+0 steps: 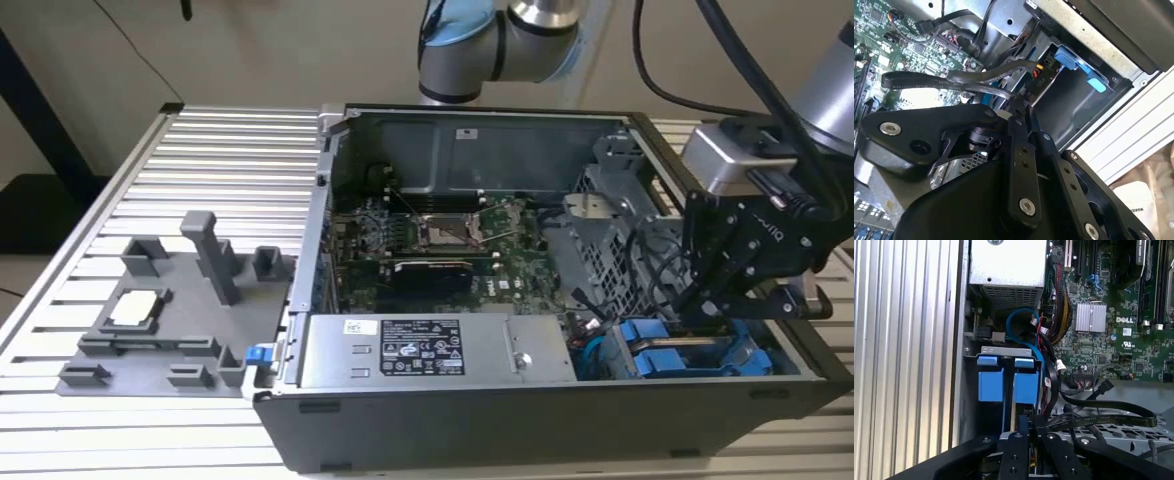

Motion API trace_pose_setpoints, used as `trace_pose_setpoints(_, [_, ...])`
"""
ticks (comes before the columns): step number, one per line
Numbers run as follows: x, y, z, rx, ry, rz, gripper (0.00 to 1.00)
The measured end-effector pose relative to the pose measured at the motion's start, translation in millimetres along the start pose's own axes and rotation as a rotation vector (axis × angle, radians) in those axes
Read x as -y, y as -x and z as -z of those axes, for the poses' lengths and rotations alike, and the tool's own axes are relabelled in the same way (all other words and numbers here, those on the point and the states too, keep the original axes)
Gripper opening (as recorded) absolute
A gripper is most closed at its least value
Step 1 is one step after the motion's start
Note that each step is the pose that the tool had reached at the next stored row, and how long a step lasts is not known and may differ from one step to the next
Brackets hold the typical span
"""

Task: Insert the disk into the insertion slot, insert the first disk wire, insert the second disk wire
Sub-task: 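Insert the second disk wire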

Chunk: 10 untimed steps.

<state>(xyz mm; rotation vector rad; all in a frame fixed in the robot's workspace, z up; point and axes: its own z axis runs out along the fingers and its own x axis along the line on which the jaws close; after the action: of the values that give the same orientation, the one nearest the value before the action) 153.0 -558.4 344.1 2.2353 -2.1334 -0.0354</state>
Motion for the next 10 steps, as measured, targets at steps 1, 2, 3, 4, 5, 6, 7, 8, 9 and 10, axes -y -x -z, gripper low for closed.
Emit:
trace_pose_setpoints(1, [0.3, -0.1, -0.5, 0.0014, 0.0, -0.002, 0.16])
trace_pose_setpoints(2, [0.7, -0.4, -0.8, 0.0026, -0.0001, -0.003, 0.16])
trace_pose_setpoints(3, [1.1, -0.6, -1.1, 0.0036, -0.0001, -0.004, 0.16])
trace_pose_setpoints(4, [1.4, -0.9, -1.3, 0.004, -0.0001, -0.006, 0.16])
trace_pose_setpoints(5, [1.5, -1.0, -1.6, 0.0042, -0.0001, -0.007, 0.16])
trace_pose_setpoints(6, [1.6, -1.1, -1.9, 0.0042, -0.0001, -0.008, 0.16])
trace_pose_setpoints(7, [1.6, -1.3, -2.1, 0.0041, -0.0001, -0.009, 0.16])
trace_pose_setpoints(8, [1.7, -1.4, -2.5, 0.0038, 0.0, -0.011, 0.16])
trace_pose_setpoints(9, [1.7, -1.6, -2.9, 0.0036, 0.0001, -0.014, 0.16])
trace_pose_setpoints(10, [1.8, -1.8, -3.5, 0.0036, 0.0001, -0.015, 0.16])
